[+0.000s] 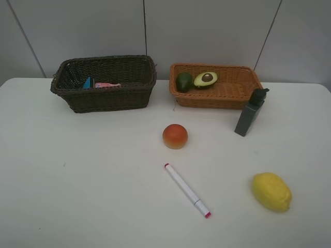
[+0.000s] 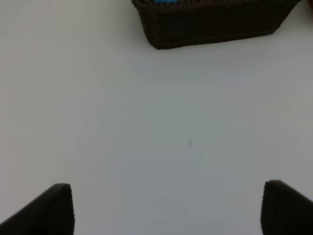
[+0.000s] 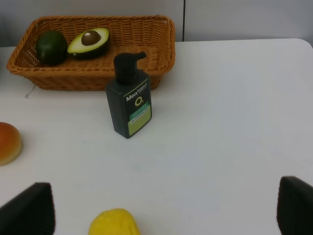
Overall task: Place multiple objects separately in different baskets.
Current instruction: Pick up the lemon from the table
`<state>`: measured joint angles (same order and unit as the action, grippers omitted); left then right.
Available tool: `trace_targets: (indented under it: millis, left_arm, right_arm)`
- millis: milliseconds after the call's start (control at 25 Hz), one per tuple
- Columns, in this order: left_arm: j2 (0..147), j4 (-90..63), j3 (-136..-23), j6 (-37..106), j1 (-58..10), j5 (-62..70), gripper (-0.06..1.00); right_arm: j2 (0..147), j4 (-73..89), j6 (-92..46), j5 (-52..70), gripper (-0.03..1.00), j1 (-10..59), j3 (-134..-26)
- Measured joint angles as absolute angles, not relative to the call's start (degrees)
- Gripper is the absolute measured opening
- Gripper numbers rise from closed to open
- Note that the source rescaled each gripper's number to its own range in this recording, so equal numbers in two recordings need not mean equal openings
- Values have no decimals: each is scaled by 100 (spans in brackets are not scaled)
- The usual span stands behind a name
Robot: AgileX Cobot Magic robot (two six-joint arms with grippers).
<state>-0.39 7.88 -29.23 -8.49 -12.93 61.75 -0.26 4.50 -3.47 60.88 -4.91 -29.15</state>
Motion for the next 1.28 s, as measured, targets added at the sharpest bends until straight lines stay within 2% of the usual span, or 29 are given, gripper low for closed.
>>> trace_targets:
  millis: [800, 960, 1280]
  left_arm:
    - [-39, 794, -2923, -828, -1293, 6119, 97]
    - [-39, 794, -2923, -828, -1293, 6119, 97]
    - [-39, 794, -2923, -828, -1293, 6119, 97]
  right_arm:
    - [74, 450, -253, 6088, 100, -491, -2915]
    - [989, 450, 0, 6088, 100, -491, -2970]
    - [4200, 463, 82, 6442, 100, -491, -3672]
